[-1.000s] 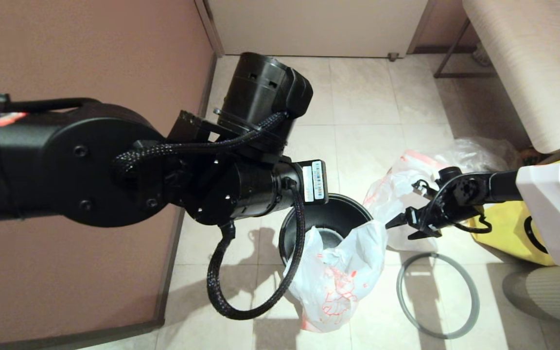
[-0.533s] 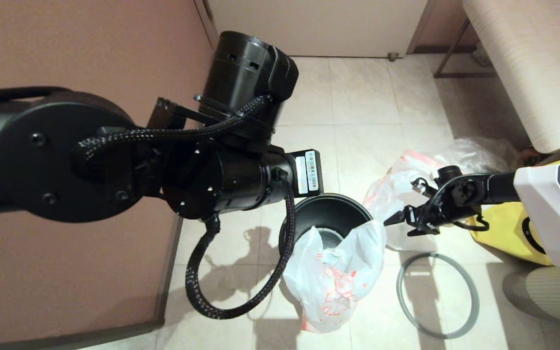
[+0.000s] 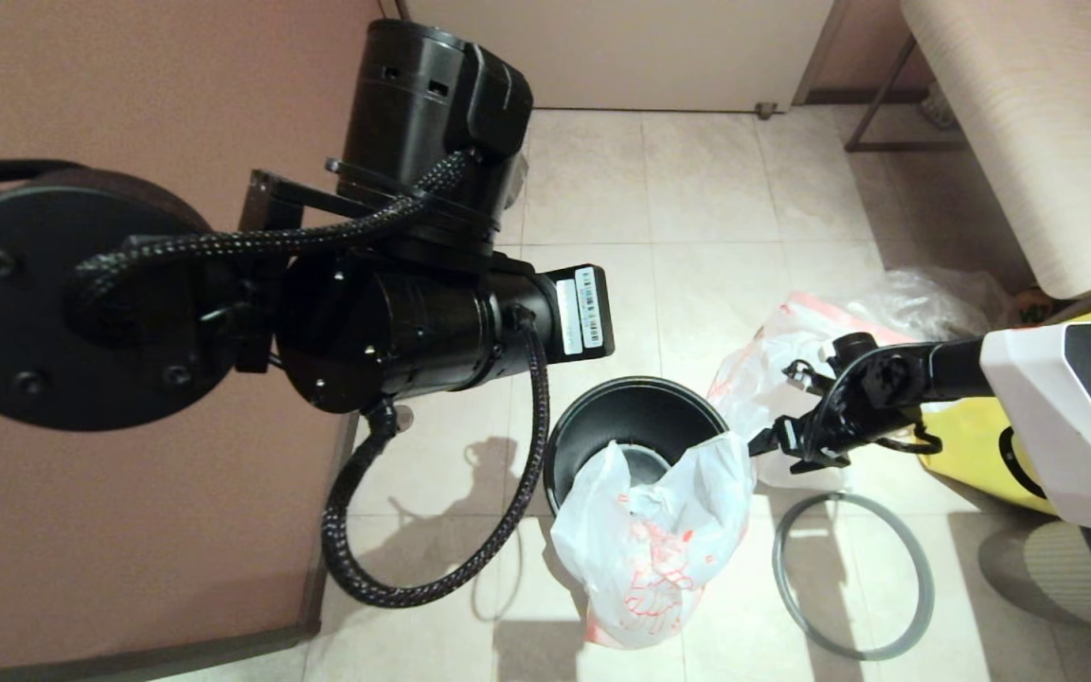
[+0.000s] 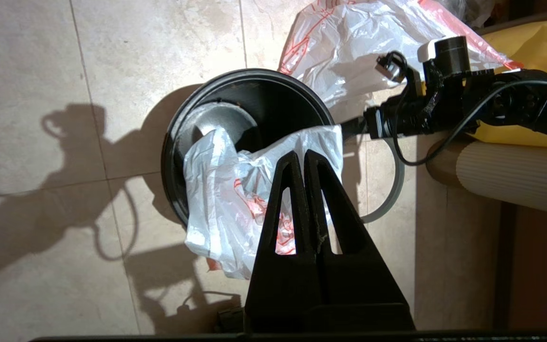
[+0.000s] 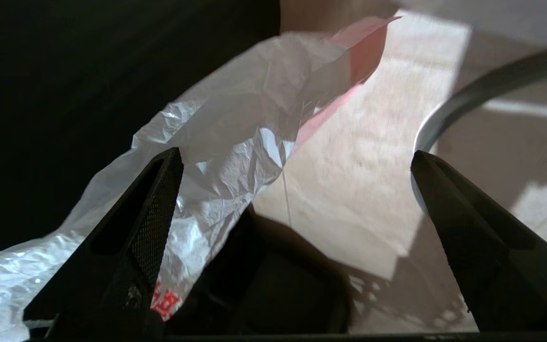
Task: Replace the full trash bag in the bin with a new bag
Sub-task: Put the new garbage bag on the trash can
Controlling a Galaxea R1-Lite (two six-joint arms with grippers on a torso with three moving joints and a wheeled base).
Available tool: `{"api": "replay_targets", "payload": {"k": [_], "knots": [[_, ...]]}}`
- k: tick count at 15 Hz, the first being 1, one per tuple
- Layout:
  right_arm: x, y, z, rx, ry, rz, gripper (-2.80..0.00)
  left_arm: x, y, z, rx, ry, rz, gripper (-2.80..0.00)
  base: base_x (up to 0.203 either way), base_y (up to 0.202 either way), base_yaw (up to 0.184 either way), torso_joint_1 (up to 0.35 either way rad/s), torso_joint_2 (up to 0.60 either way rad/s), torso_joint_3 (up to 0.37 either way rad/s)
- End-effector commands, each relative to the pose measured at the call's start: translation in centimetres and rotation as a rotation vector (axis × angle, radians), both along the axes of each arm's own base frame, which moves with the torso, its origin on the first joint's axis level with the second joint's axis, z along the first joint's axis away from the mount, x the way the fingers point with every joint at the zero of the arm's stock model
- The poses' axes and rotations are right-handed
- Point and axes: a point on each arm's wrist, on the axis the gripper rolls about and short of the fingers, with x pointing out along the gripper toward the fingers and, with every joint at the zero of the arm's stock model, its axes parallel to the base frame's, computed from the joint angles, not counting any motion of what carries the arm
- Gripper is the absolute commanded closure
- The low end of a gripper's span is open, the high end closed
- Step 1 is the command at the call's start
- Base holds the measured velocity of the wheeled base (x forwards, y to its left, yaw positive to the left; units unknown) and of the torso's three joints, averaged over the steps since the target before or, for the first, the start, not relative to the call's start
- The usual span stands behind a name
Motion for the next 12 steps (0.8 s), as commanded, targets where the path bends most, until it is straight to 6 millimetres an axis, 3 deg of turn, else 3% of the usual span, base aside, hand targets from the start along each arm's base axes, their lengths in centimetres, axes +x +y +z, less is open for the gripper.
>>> {"api": "replay_targets", "payload": {"k": [1,6,9,12], "knots": [[-1.0,0.0,0.6,-0.040,0.053,0.049,-2.80,-0.6,0.8,0.8,-0.019,-0.014,0.004,0.00,0.000,0.000,0.000,0.000,0.00,0.000],[-4.5,1.6,0.5,-0.138,0.332,0.142,-2.80,-2.8,3.7,2.7,-0.072,-0.056,0.006,0.00,0.000,0.000,0.000,0.000,0.00,0.000],[-3.7,2.4,1.3,-0.073,0.271,0.016,-2.80,-3.7,4.7,3.4,-0.094,-0.073,0.004,0.00,0.000,0.000,0.000,0.000,0.00,0.000],[-4.4,-2.4,1.8,0.016,0.095,0.116,-2.80,-4.0,4.4,2.7,-0.073,-0.057,-0.016,0.00,0.000,0.000,0.000,0.000,0.00,0.000]]}}
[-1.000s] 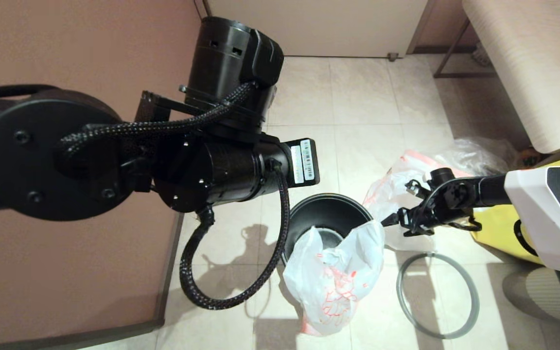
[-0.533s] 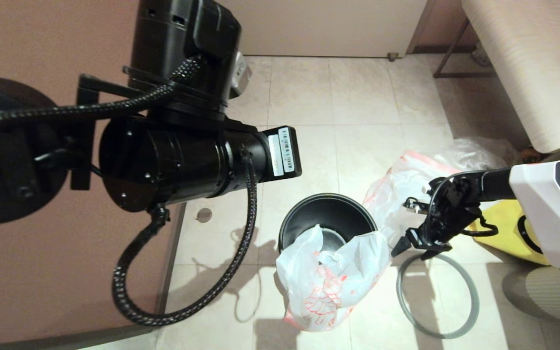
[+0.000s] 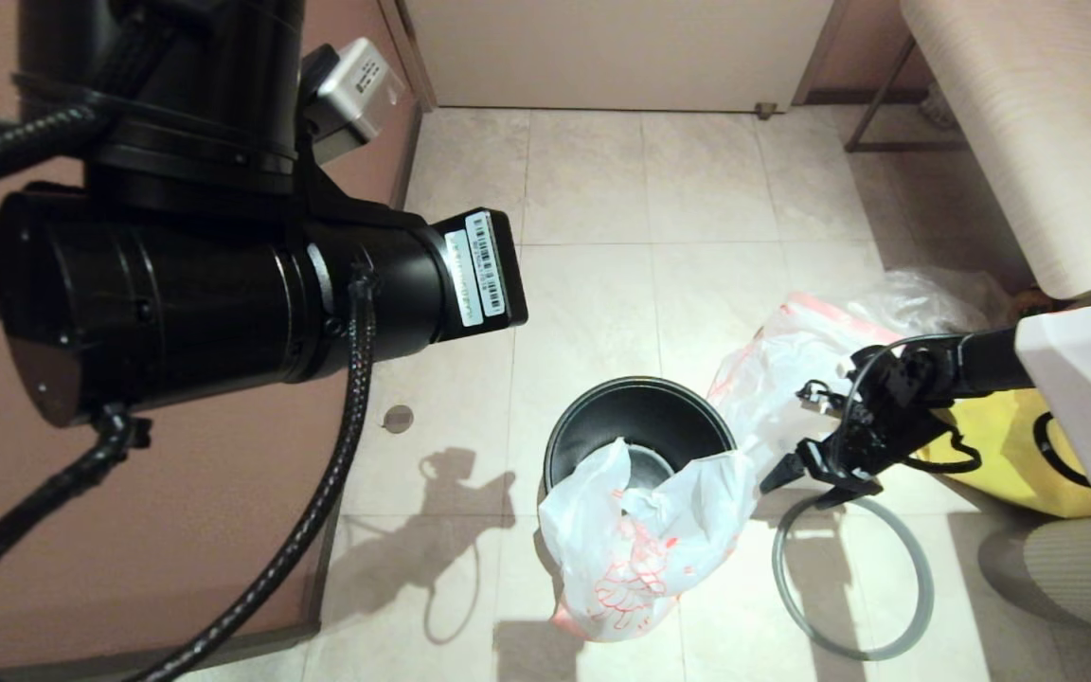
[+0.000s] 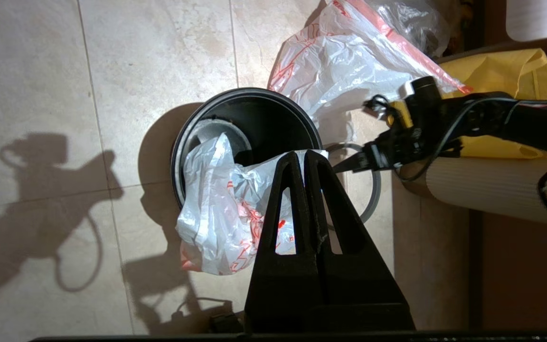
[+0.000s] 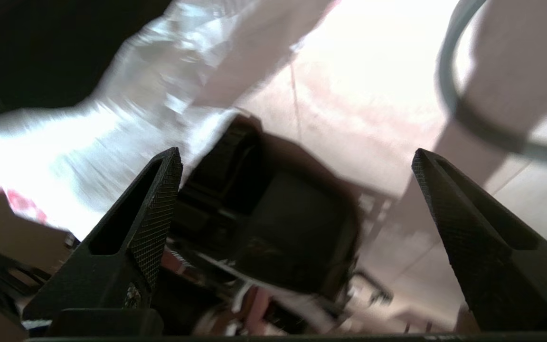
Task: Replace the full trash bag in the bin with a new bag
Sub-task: Put the new garbage bag on the trash can
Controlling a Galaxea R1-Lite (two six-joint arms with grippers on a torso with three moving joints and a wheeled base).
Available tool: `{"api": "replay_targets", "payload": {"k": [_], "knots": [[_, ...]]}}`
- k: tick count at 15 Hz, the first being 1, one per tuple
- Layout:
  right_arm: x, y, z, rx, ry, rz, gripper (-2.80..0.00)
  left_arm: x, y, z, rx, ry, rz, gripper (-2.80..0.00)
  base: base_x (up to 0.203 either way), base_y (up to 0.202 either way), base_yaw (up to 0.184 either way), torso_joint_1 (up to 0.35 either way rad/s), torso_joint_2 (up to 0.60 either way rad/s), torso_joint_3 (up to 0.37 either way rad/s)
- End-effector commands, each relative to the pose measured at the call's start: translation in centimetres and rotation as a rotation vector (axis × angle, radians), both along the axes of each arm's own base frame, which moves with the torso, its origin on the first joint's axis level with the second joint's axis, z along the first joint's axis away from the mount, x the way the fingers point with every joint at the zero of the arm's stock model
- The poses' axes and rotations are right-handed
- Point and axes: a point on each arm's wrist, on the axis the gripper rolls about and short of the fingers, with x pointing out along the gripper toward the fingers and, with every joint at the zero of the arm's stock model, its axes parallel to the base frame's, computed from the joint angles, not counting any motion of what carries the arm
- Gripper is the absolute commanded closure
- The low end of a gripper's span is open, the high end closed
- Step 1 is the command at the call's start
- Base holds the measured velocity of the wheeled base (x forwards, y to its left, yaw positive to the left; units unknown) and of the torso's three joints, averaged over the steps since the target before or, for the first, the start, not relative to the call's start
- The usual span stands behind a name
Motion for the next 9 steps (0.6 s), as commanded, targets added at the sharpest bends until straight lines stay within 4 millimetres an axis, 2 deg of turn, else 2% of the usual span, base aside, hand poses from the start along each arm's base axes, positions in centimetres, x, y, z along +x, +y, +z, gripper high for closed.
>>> {"api": "replay_targets", "payload": {"k": [1,3,5,7,9], "knots": [[-1.1,-2.5,1.3,0.029,-0.144,0.135,-2.80,-0.1,0.1,-0.1,0.013,-0.001,-0.002,0.00,0.000,0.000,0.000,0.000,0.00,0.000],[-1.6,-6.3,1.9,0.147,-0.332,0.238,-2.80,0.4,-0.5,-0.7,0.070,-0.006,-0.015,0.00,0.000,0.000,0.000,0.000,0.00,0.000],[-0.8,-8.7,2.0,0.251,-0.571,0.309,-2.80,1.0,-1.3,-1.9,0.124,0.014,-0.022,0.00,0.000,0.000,0.000,0.000,0.00,0.000],[-0.6,-9.7,0.8,0.221,-0.718,0.427,-2.80,1.0,-1.7,-3.7,0.179,0.052,-0.035,0.00,0.000,0.000,0.000,0.000,0.00,0.000],[-1.3,-9.7,0.4,0.176,-0.791,0.524,-2.80,1.0,-2.0,-5.7,0.254,0.087,-0.053,0.00,0.000,0.000,0.000,0.000,0.00,0.000]]}}
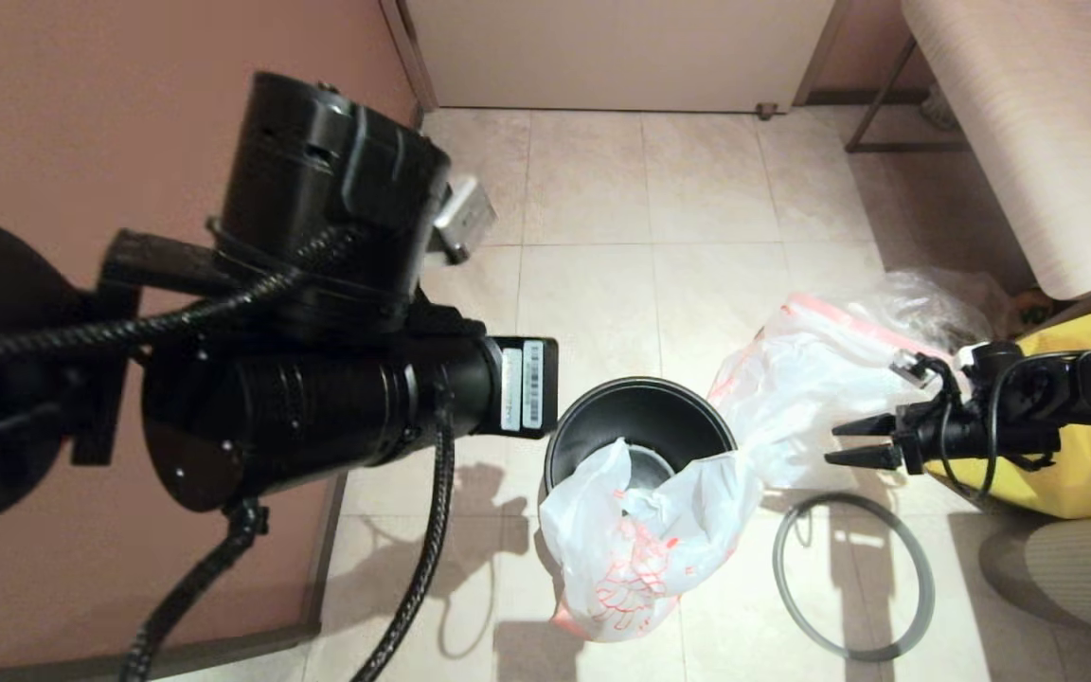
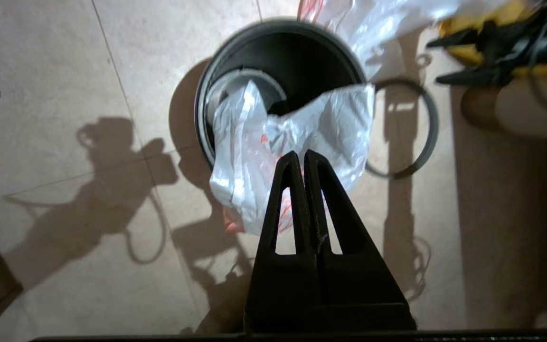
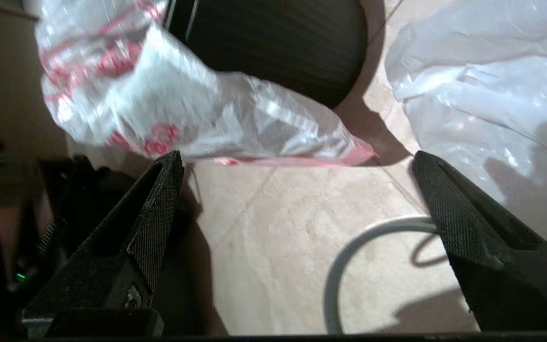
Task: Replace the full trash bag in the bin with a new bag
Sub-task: Put the new garbage bag on the trash can
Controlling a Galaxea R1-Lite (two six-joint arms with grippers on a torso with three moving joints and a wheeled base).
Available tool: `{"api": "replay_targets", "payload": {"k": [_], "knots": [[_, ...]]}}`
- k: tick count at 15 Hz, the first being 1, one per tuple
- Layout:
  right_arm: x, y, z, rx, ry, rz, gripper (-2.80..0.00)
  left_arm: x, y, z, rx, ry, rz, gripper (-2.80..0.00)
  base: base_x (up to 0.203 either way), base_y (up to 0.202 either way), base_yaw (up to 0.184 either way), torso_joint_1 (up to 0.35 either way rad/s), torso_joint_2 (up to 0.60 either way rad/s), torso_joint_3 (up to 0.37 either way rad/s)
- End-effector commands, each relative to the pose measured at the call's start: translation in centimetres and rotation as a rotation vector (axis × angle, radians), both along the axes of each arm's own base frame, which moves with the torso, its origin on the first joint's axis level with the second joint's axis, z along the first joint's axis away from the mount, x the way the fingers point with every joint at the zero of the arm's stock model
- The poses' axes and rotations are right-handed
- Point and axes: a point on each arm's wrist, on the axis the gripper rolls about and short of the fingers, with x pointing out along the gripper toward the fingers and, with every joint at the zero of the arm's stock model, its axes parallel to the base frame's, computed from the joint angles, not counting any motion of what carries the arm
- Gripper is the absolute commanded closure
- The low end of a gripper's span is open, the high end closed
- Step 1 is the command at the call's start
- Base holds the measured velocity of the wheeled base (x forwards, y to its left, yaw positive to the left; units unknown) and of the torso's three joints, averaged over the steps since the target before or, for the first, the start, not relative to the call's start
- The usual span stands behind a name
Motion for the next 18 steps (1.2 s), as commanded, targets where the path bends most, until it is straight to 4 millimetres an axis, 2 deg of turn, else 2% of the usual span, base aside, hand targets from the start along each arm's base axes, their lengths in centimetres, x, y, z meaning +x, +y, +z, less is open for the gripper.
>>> {"api": "replay_targets", "payload": {"k": [1,4,6,8,10,14,18], "knots": [[-0.7,0.4,-0.7,-0.032,-0.053,0.060,-2.80,0.4,-0.3,-1.7,0.055,0.032,0.003,0.00,0.000,0.000,0.000,0.000,0.00,0.000],[-0.2,2.1,-3.3,-0.044,-0.150,0.128,-2.80,1.3,0.0,-3.1,0.091,0.065,0.040,0.00,0.000,0.000,0.000,0.000,0.00,0.000],[0.0,3.5,-5.4,-0.014,-0.231,0.183,-2.80,2.0,0.3,-3.4,0.104,0.068,0.065,0.00,0.000,0.000,0.000,0.000,0.00,0.000],[0.4,5.0,-7.9,0.004,-0.337,0.239,-2.80,3.0,0.5,-3.6,0.118,0.067,0.100,0.00,0.000,0.000,0.000,0.000,0.00,0.000],[1.1,6.0,-10.3,0.077,-0.387,0.291,-2.80,3.7,-0.2,-2.8,0.095,0.042,0.112,0.00,0.000,0.000,0.000,0.000,0.00,0.000],[2.2,8.2,-10.8,0.161,-0.439,0.376,-2.80,7.1,-1.9,-1.9,0.069,0.000,0.168,0.00,0.000,0.000,0.000,0.000,0.00,0.000],[4.3,9.0,-11.9,0.187,-0.521,0.419,-2.80,8.1,-3.0,-2.8,0.087,-0.015,0.193,0.00,0.000,0.000,0.000,0.000,0.00,0.000]]}}
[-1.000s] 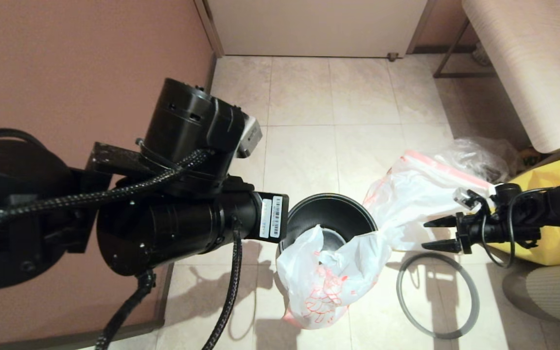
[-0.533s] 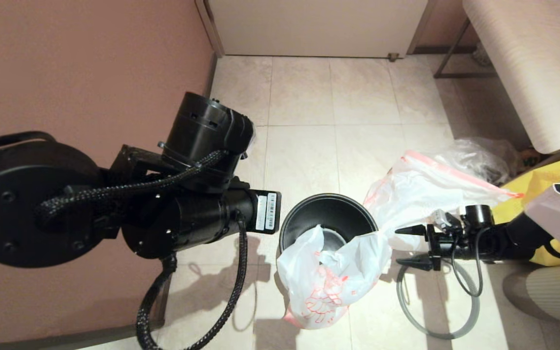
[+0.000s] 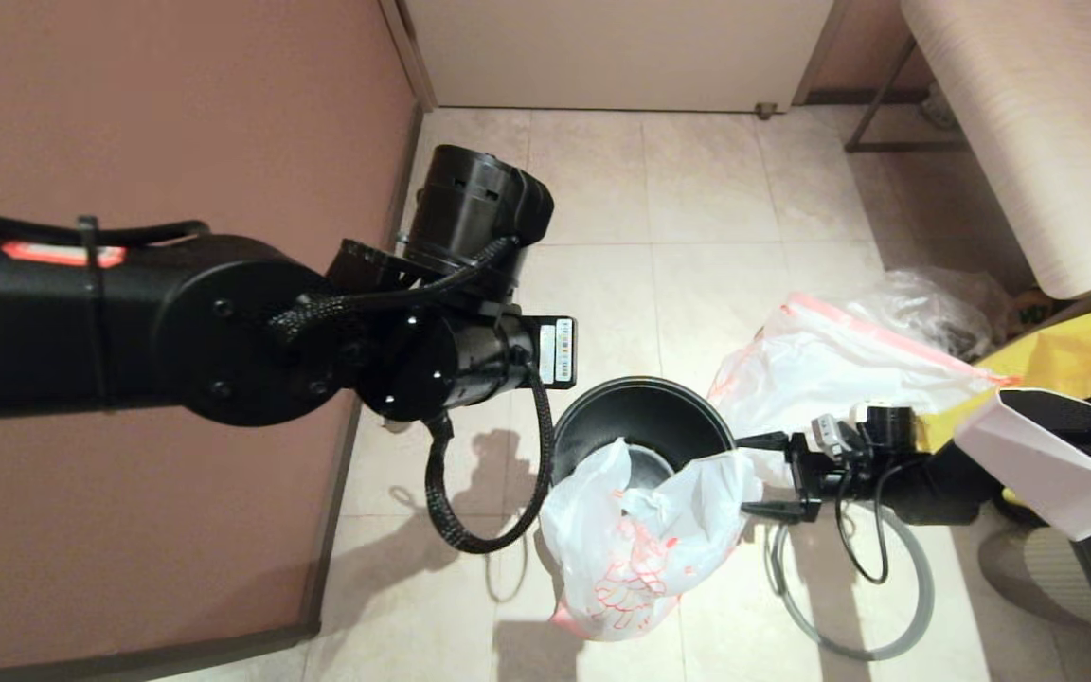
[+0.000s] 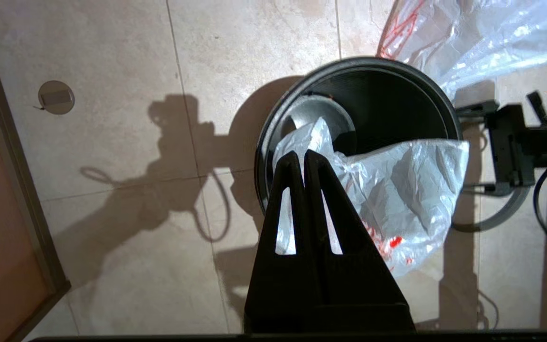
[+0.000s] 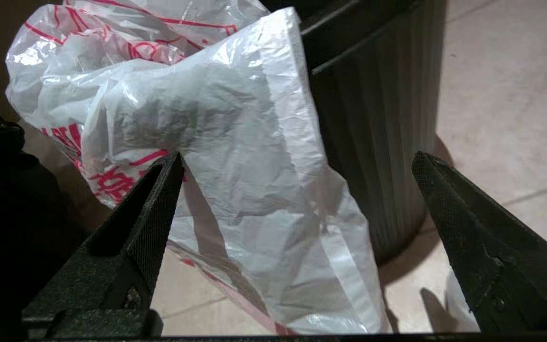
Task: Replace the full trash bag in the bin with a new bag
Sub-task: Put the new garbage bag on the trash can
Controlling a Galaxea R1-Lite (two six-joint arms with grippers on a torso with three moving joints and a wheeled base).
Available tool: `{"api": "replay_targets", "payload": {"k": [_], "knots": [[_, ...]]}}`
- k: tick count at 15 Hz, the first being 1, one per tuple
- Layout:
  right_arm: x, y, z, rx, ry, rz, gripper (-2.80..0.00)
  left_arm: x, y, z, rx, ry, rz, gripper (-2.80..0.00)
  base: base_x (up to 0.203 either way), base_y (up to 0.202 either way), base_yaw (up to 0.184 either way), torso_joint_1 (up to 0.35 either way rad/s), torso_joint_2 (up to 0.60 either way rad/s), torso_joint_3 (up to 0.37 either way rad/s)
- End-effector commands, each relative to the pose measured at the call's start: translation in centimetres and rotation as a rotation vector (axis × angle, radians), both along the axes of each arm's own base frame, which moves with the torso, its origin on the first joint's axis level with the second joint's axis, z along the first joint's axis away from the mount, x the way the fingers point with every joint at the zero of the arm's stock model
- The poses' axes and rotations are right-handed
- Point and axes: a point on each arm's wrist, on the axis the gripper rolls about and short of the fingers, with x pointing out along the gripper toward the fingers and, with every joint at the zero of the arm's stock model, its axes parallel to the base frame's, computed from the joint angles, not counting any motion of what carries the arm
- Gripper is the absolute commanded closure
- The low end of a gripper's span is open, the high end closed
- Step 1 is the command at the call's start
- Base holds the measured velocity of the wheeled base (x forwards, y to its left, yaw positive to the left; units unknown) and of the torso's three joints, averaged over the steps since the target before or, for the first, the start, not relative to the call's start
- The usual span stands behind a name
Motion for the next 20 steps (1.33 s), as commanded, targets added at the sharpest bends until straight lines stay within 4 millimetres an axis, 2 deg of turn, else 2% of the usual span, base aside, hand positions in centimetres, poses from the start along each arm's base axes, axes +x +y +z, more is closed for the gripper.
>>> {"api": "replay_targets", "payload": {"k": [1,7,8,11,14,17,19,20], "knots": [[0.1,0.1,-1.3,0.016,0.008,0.027,-2.80,0.6,-0.8,-1.0,0.018,0.014,0.002,0.00,0.000,0.000,0.000,0.000,0.00,0.000],[-1.6,1.4,-2.3,0.045,0.022,0.102,-2.80,0.9,-1.1,-1.1,0.032,0.006,0.004,0.00,0.000,0.000,0.000,0.000,0.00,0.000],[-1.8,1.6,-2.4,0.045,0.016,0.108,0.00,0.9,-1.1,-1.0,0.030,0.003,0.003,0.00,0.000,0.000,0.000,0.000,0.00,0.000],[-2.6,2.3,-2.1,0.046,0.033,0.121,0.00,1.0,-1.0,-0.8,0.027,0.000,0.006,0.00,0.000,0.000,0.000,0.000,0.00,0.000],[-3.4,2.2,-0.8,0.049,0.055,0.118,0.00,1.3,-0.5,-0.5,0.018,-0.007,0.023,0.00,0.000,0.000,0.000,0.000,0.00,0.000],[-5.9,1.8,2.2,0.052,0.098,0.107,0.00,1.2,0.1,0.4,-0.007,-0.034,0.031,0.00,0.000,0.000,0.000,0.000,0.00,0.000],[-8.1,1.3,2.4,0.054,0.176,0.085,0.00,0.9,0.4,0.7,-0.014,-0.038,0.034,0.00,0.000,0.000,0.000,0.000,0.00,0.000],[-8.9,0.9,3.5,0.047,0.168,0.064,0.00,0.4,1.0,1.6,-0.035,-0.055,0.038,0.00,0.000,0.000,0.000,0.000,0.00,0.000]]}}
